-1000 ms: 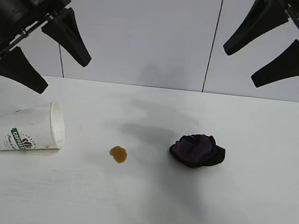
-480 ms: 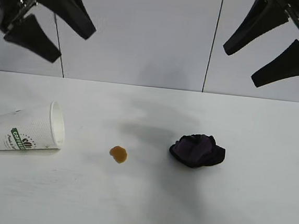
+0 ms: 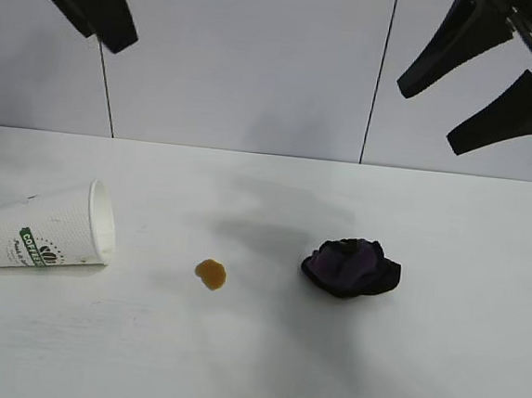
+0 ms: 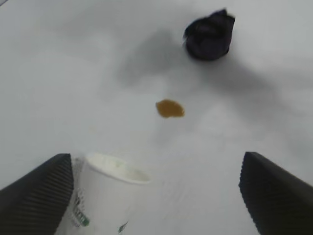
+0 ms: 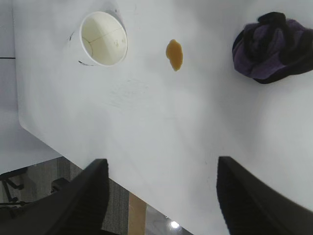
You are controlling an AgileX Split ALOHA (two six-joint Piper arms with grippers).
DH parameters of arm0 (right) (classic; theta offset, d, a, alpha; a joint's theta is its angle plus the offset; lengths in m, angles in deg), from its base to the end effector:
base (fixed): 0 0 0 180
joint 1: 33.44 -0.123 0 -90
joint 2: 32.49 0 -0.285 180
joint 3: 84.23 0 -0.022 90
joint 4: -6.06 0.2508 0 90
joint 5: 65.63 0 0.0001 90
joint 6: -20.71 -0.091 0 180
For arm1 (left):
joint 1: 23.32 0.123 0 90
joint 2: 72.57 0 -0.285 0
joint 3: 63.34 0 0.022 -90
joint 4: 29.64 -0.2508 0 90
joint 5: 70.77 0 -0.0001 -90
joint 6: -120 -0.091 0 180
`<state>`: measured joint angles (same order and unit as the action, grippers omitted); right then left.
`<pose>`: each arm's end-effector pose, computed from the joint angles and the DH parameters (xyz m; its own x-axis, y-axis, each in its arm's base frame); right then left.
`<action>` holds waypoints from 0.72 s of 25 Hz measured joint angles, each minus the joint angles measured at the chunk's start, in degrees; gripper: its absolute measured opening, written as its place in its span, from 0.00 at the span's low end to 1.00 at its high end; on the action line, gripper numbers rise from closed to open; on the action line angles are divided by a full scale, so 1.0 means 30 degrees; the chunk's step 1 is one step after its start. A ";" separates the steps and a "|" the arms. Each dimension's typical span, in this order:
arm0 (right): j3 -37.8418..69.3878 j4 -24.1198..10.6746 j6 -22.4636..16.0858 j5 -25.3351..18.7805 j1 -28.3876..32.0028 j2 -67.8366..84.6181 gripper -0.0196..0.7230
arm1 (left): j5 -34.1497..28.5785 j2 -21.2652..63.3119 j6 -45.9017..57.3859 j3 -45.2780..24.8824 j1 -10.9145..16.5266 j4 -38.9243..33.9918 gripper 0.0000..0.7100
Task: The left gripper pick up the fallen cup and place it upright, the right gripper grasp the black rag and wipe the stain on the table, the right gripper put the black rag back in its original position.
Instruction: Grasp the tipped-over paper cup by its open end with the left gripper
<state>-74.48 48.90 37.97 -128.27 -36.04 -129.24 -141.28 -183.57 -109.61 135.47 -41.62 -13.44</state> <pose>0.3006 0.0687 0.2872 -0.9646 0.0371 -0.2611 -0.1325 0.7878 0.6016 0.3539 -0.1423 0.3180 -0.3841 0.8339 -0.3965 0.9011 0.4321 0.0358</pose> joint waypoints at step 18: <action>0.0000 0.0000 0.0000 0.0336 0.0000 0.0000 0.62 | -0.0039 0.0000 -0.0068 0.0000 -0.2452 -0.4637 0.96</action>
<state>-74.48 48.90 37.97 -127.27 -36.04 -129.24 -141.40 -183.57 -109.82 135.47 -48.97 -27.35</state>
